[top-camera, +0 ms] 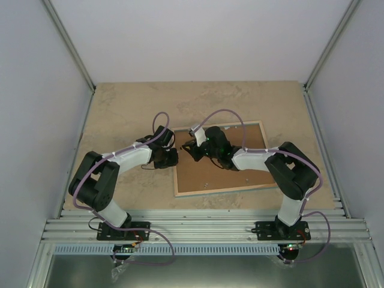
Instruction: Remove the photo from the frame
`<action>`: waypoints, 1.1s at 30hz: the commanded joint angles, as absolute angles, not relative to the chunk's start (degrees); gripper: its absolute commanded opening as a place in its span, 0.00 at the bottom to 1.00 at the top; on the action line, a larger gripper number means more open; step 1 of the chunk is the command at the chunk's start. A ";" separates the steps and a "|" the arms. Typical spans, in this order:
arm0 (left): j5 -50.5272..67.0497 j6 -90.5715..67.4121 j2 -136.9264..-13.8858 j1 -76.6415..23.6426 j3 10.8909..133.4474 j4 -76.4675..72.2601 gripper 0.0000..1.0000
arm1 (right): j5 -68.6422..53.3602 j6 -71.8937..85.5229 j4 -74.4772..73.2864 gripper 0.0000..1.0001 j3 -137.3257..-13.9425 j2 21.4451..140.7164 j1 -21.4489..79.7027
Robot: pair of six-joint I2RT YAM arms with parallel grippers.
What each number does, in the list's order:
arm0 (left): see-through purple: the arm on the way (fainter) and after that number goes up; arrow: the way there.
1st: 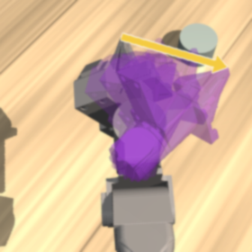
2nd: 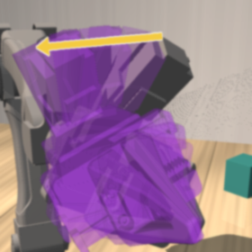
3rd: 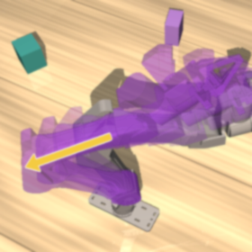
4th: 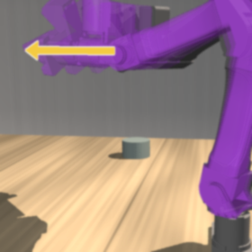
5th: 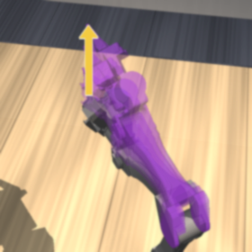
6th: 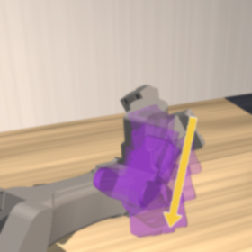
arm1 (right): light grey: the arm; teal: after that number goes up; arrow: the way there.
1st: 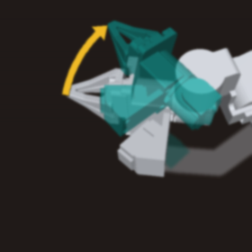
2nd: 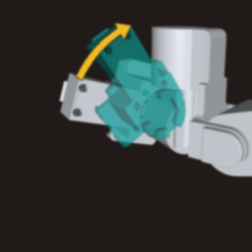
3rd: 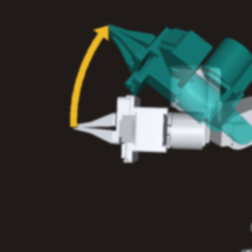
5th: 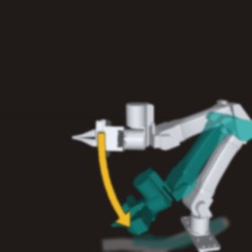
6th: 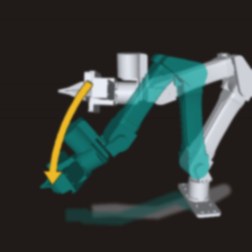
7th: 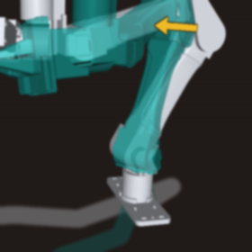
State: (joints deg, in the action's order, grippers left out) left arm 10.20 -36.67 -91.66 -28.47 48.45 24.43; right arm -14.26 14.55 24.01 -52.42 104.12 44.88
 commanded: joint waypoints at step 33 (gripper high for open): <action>12.67 -37.22 -93.51 -28.83 47.11 23.50 0.13 | -10.05 17.55 19.69 0.00 -55.04 106.53 45.70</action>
